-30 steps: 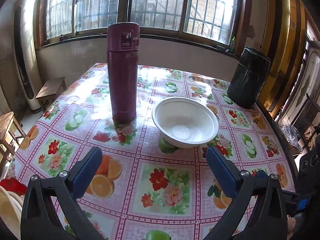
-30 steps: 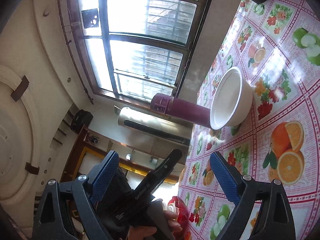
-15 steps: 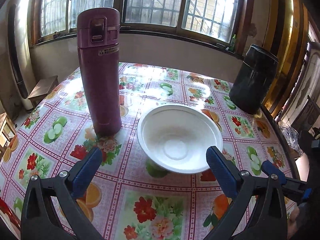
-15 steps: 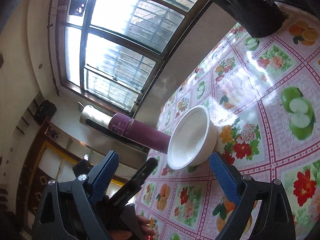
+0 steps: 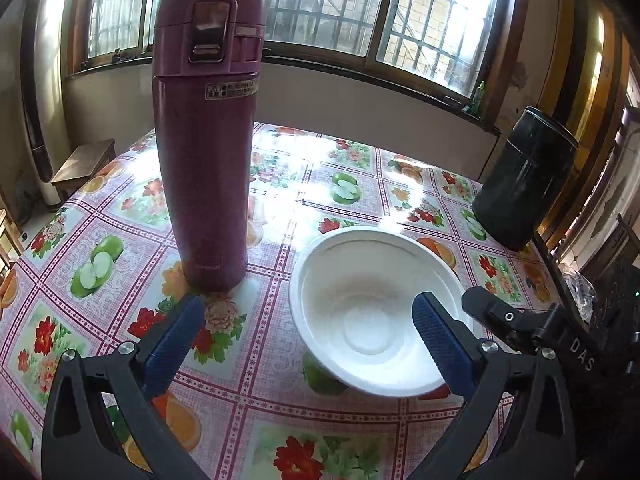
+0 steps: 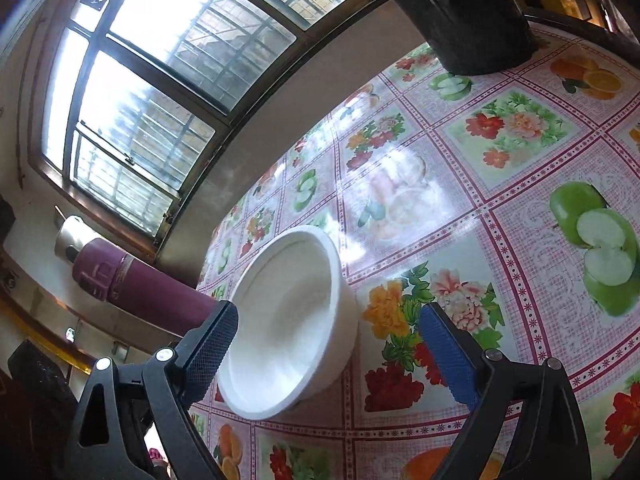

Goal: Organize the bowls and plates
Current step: 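Move both grippers toward the white bowl beside the purple thermos, then close the right gripper on the white bowl rim while the left gripper closes beside it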

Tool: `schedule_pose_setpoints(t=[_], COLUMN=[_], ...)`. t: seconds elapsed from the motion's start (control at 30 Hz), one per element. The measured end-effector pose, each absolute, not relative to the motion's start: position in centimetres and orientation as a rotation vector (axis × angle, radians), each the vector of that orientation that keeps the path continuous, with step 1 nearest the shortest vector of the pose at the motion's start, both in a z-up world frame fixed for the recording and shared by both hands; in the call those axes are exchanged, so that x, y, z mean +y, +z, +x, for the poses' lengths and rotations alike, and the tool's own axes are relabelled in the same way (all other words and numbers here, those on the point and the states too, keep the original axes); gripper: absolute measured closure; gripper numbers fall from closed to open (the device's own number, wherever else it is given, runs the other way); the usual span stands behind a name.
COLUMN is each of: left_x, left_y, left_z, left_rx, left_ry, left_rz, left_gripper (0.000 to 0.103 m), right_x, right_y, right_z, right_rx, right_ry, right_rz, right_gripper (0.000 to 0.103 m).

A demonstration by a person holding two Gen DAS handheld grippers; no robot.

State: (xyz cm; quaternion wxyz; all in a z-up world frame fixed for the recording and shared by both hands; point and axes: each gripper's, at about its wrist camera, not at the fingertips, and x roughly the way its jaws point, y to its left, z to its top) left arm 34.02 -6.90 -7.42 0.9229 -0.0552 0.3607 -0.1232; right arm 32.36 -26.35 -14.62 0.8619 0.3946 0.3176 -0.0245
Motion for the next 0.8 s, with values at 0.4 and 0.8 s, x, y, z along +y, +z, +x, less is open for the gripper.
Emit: schedule_pose_setpoints(t=[0.4, 0.8], left_x=[-6.1, -4.8], left_y=[-8.2, -8.7], left_z=[35.6, 36.2], left_rx=[0.779, 0.831], left_ry=[-0.243, -0.24], left_rz=[-0.173, -0.229], left_gripper=[0.0, 0.0], right_x=[-26.3, -26.1], right_y=[-16.7, -16.8], right_z=[34.6, 35.3], right_rx=[0.729, 0.765], right_ry=[-0.105, -0.115], right_rz=[0.792, 0.763], right_gripper=[0.049, 0.096])
